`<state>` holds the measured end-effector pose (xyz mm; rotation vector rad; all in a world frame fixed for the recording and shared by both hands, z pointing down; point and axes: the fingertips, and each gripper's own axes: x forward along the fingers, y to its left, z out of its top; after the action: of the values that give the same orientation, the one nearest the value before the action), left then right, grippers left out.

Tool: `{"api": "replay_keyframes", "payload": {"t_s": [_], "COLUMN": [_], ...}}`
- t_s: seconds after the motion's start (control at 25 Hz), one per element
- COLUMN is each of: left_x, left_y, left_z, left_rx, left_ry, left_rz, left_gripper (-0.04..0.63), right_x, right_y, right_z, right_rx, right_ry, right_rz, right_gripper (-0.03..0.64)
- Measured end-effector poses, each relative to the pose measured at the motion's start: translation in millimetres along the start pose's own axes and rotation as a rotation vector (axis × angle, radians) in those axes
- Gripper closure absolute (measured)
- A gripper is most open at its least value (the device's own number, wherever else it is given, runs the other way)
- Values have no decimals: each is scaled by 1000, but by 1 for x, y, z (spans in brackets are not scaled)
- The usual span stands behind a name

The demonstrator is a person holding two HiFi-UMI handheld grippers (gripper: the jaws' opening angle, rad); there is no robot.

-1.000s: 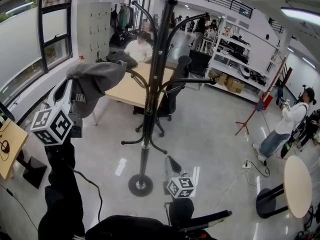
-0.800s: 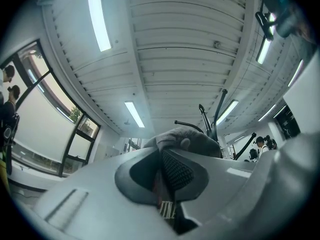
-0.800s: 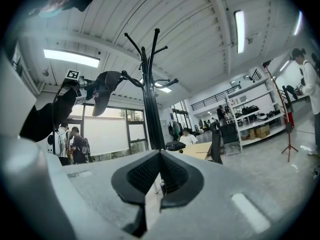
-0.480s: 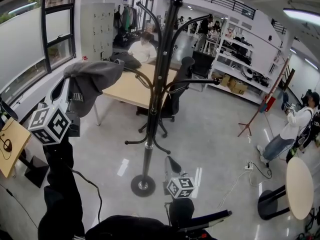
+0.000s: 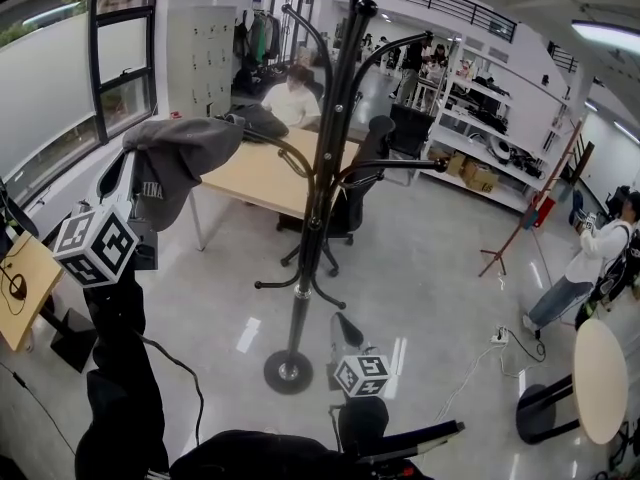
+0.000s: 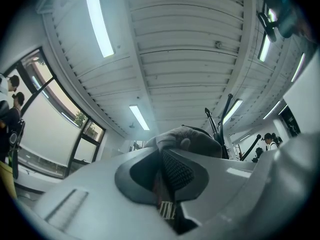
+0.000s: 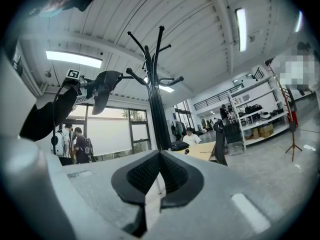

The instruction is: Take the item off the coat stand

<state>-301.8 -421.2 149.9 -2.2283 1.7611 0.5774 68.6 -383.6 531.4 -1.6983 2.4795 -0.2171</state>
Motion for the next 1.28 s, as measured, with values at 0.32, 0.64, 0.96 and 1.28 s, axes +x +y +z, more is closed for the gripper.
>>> {"api": "replay_keyframes", "payload": {"t_s": [0.32, 0.64, 0.96, 1.28], "left_x": [-3, -6, -8, -12], "left_y": [4, 9, 11, 14], "left_z": [7, 13, 17, 24], "left_rx": [14, 24, 37, 47], "left_ry": [-3, -13, -19, -19], "left_rz": [20, 34, 41, 55], "left_gripper": [578, 578, 578, 578], "right_x": [6, 9, 16, 20], "right_y": [4, 7, 10, 15], "right_z": [-1, -1, -2, -5], "right_rx": [-2, -3, -3, 3], "right_ry": [4, 2, 2, 9], "right_rz": [15, 26, 42, 61], "right_gripper": [615, 615, 615, 615]}}
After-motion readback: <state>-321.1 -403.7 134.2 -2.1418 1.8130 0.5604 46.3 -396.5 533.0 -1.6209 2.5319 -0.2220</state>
